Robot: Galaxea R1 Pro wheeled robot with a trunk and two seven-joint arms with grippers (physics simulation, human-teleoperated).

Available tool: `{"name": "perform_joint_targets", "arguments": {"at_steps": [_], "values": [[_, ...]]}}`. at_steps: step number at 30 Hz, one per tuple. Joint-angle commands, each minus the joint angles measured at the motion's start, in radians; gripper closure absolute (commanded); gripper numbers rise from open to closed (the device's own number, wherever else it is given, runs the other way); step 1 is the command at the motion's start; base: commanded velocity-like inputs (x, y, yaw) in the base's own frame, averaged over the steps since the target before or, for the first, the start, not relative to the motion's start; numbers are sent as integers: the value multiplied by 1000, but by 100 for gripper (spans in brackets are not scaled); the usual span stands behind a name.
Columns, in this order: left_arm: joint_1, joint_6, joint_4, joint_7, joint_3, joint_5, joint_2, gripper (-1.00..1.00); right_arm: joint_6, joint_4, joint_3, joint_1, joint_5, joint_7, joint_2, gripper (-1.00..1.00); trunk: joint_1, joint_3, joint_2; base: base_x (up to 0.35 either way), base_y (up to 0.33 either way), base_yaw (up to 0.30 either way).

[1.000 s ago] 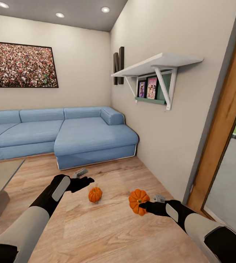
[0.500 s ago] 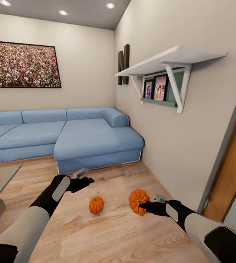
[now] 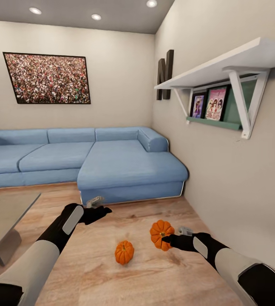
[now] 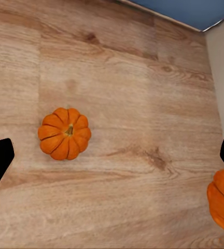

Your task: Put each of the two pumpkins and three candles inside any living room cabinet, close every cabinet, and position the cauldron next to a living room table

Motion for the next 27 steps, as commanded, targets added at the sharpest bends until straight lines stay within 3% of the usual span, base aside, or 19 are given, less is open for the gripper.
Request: {"name": "perform_joint_targets", "arguments": {"at_steps": [1, 13, 27], "values": [[-1, 1, -1, 10, -5, 10, 0, -100, 6, -2, -2, -1, -10, 1, -1, 100, 0, 0, 0, 279, 0, 257], [-2, 1, 25, 9, -6, 10, -15, -100, 6, -2, -3, -1, -10, 1, -1, 100, 0, 7, 0, 115, -36, 245], [-1, 6, 27, 8, -8, 10, -39, -100, 9, -10, -7, -1, -11, -2, -2, 100, 0, 8, 0, 1, -6, 18]]}}
